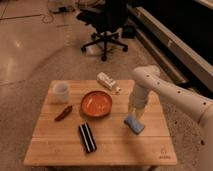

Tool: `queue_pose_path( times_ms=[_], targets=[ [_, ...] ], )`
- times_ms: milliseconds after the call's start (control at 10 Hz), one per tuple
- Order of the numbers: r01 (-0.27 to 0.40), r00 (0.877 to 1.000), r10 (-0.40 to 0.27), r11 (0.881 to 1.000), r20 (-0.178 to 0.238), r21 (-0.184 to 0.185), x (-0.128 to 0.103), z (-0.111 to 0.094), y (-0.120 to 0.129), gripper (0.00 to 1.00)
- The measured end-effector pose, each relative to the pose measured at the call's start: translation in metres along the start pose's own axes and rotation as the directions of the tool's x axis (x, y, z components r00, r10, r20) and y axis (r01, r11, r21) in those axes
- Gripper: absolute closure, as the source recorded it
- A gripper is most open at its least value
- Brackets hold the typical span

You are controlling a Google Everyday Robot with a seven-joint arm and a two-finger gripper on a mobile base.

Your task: Place the white sponge in the ceramic bowl

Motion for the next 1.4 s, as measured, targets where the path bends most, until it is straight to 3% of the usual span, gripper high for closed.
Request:
queue_pose_path(
  times_ms=[200,300,400,600,700,1100,1400],
  targets=[
    [0.013,1.000,-0.013,1.000,-0.009,0.010,0.012,0.001,0.004,0.55],
    [0.017,1.000,-0.016,1.000,-0.011,0.018,0.011,-0.001,0.003,0.50],
    [0.012,1.000,-0.012,1.000,-0.016,0.014,0.007,0.002,0.001,0.38],
    [-0.012,0.999,0.015,0.998,-0.041,0.066,0.010,0.007,0.007,0.22],
    [-0.029,0.997,0.035,0.994,-0.062,0.103,0.012,0.011,0.005,0.20],
    [-0.114,0.983,0.136,0.979,-0.124,0.171,0.030,0.024,0.006,0.20],
    [-0.126,0.972,0.159,0.974,-0.175,0.189,0.043,0.045,0.006,0.20]
  ],
)
